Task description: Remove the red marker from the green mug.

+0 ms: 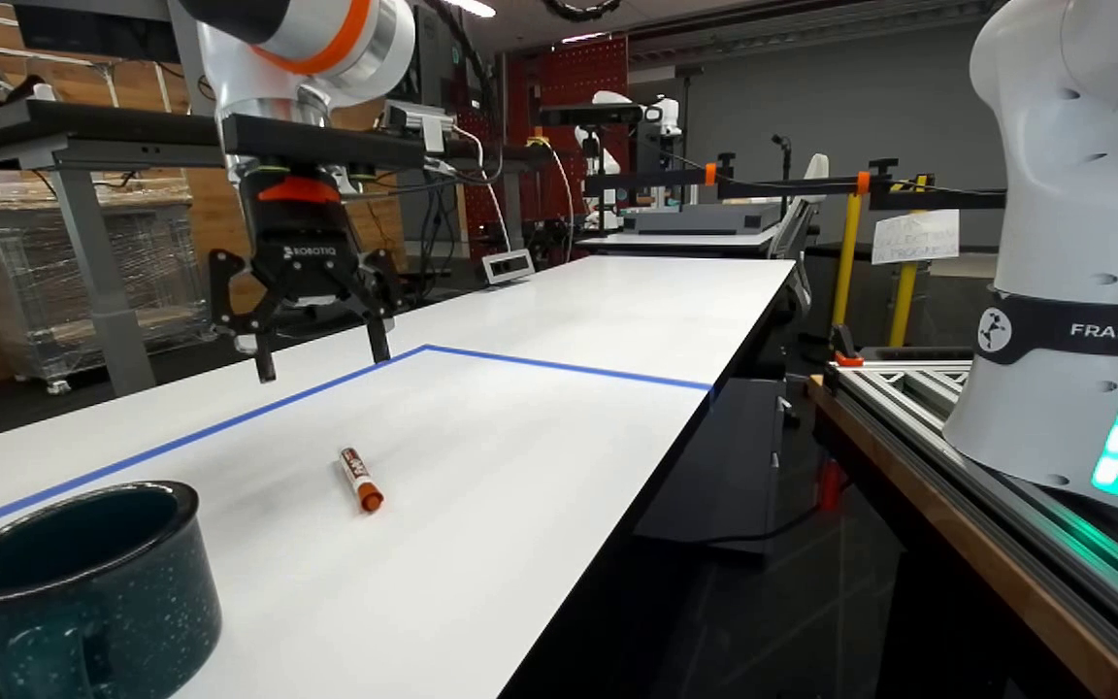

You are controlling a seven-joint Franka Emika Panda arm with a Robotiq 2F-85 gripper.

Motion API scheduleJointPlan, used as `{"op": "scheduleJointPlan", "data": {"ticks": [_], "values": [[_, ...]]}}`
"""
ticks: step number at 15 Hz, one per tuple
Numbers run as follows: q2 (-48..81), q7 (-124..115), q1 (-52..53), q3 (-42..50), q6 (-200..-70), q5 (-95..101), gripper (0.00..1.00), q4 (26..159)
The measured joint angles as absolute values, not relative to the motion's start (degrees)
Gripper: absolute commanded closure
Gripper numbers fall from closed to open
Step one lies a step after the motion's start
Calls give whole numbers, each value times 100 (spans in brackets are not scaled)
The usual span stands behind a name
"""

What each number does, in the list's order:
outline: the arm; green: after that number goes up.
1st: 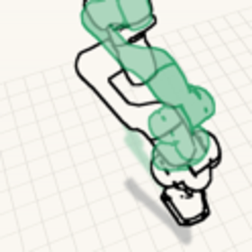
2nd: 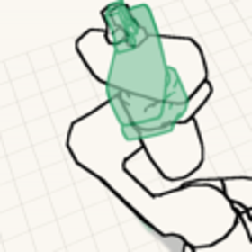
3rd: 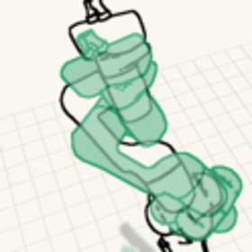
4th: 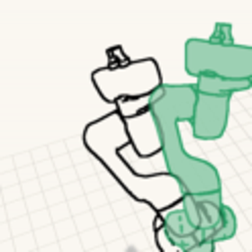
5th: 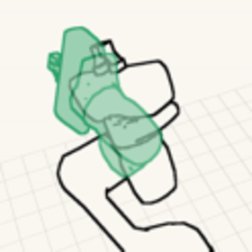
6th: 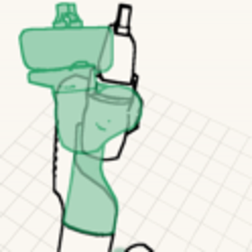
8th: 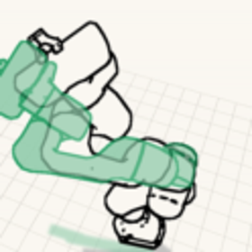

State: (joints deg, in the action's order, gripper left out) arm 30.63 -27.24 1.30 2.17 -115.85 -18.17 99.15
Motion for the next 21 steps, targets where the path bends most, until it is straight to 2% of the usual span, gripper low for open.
{"op": "scheduleJointPlan", "data": {"ticks": [11, 21], "values": [[1781, -2111, 636, 39, -12090, -340, 0, 10682], [1359, -1882, 680, -66, -11224, 443, 0, 10754]]}}
